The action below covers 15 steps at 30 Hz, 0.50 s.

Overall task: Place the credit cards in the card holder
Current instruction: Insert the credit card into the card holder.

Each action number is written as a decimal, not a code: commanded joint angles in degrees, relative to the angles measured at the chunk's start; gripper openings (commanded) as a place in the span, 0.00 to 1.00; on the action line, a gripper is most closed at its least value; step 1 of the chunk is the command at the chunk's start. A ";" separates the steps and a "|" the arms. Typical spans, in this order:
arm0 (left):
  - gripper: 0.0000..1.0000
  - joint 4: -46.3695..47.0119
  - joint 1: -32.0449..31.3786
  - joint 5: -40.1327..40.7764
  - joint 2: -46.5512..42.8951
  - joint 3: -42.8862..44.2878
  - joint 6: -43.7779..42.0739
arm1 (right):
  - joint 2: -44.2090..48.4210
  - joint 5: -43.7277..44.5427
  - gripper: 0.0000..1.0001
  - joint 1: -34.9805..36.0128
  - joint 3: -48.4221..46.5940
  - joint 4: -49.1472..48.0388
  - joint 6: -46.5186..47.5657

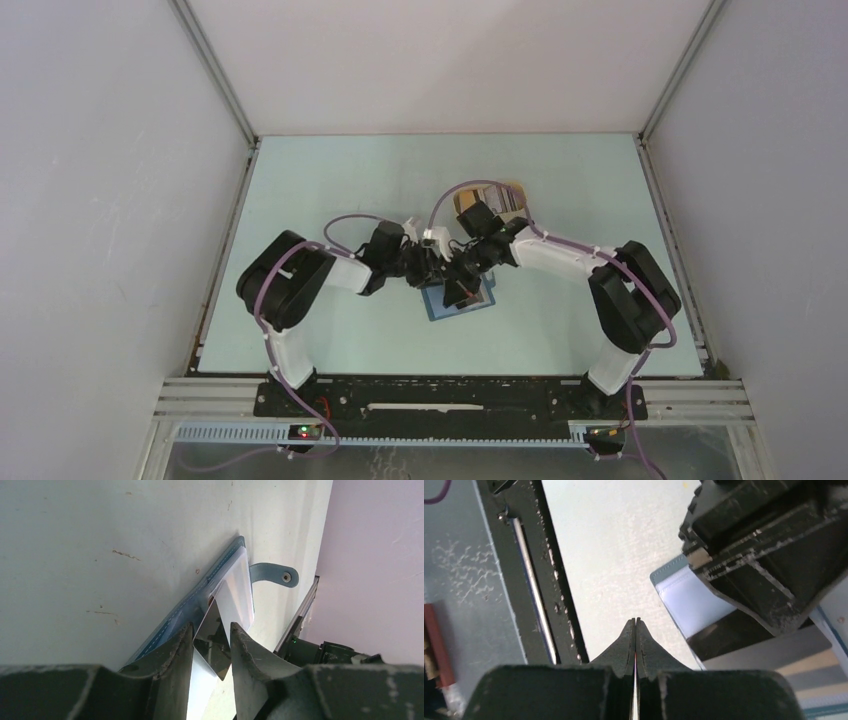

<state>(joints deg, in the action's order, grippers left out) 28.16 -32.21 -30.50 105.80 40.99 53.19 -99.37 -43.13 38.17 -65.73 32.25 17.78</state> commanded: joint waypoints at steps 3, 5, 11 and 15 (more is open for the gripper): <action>0.39 3.28 0.87 0.53 1.90 -2.46 1.13 | 1.73 11.22 0.00 3.40 4.78 -15.65 -8.77; 0.39 4.28 0.98 0.56 2.02 -3.10 1.49 | 2.49 16.01 0.00 4.86 6.86 -19.13 -10.83; 0.40 6.77 1.53 0.53 2.57 -4.69 2.26 | 1.06 27.77 0.00 9.03 8.44 -23.79 -14.34; 0.40 7.92 1.57 0.43 3.26 -5.02 2.61 | -0.02 32.94 0.00 10.44 8.40 -24.46 -15.01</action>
<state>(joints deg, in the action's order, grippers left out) 36.56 -31.24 -31.66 107.07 37.63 56.14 -98.78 -18.41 47.35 -56.99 12.23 5.26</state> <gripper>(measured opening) 0.395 0.006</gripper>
